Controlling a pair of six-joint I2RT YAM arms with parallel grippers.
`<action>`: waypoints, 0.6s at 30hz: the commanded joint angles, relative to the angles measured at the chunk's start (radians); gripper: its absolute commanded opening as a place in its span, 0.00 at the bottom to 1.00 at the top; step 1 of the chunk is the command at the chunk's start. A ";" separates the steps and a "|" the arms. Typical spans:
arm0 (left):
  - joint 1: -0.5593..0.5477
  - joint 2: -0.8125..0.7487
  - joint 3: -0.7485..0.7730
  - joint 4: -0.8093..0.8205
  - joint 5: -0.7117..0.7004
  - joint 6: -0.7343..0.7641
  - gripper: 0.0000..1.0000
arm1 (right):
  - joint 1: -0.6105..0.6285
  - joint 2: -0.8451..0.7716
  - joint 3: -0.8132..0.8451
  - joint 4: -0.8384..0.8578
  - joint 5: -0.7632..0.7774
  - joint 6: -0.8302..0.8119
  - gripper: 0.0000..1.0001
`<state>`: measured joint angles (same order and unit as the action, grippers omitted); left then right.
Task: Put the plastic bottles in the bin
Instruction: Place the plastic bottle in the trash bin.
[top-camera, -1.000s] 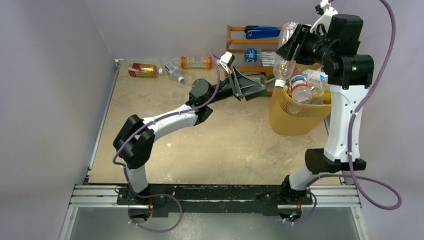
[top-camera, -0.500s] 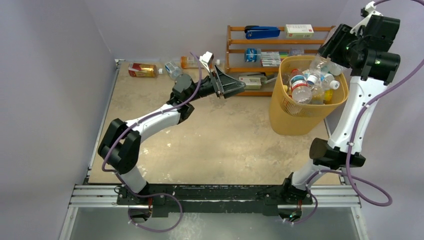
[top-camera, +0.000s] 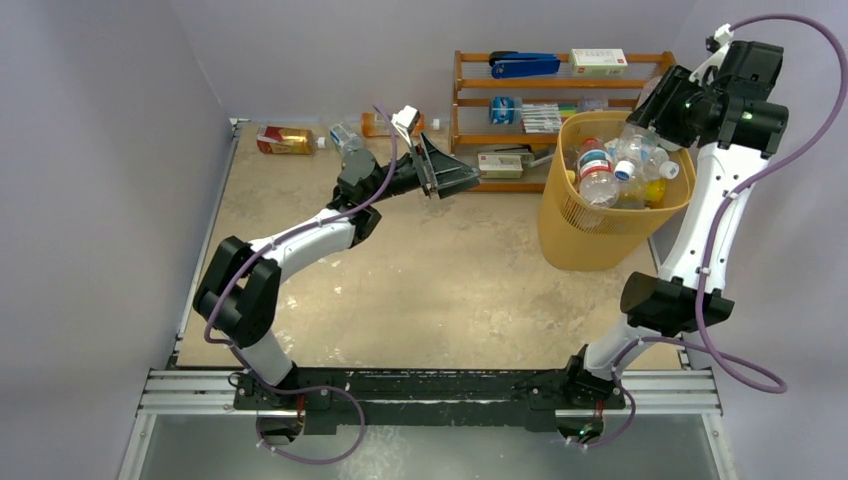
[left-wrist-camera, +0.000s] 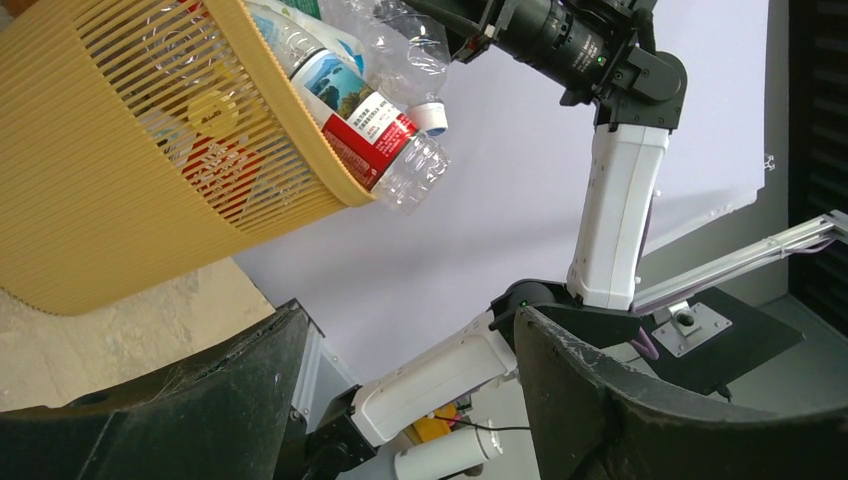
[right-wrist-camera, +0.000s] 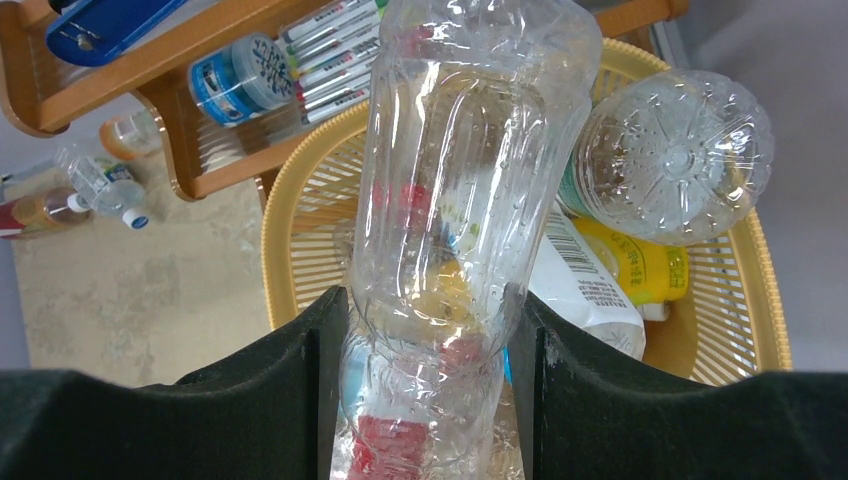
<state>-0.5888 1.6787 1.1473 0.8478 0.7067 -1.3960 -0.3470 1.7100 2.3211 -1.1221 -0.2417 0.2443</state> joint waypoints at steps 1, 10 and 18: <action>0.005 -0.018 -0.005 0.069 0.021 -0.003 0.76 | -0.001 -0.048 -0.035 0.031 -0.040 -0.029 0.51; 0.004 0.007 -0.004 0.087 0.011 -0.013 0.76 | 0.004 -0.123 -0.147 0.046 -0.078 -0.063 0.53; 0.004 0.028 0.008 0.052 -0.005 0.012 0.76 | 0.023 -0.194 -0.264 0.067 -0.054 -0.075 0.62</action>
<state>-0.5892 1.6928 1.1465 0.8703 0.7097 -1.4025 -0.3359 1.5661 2.0953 -1.0935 -0.2832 0.1947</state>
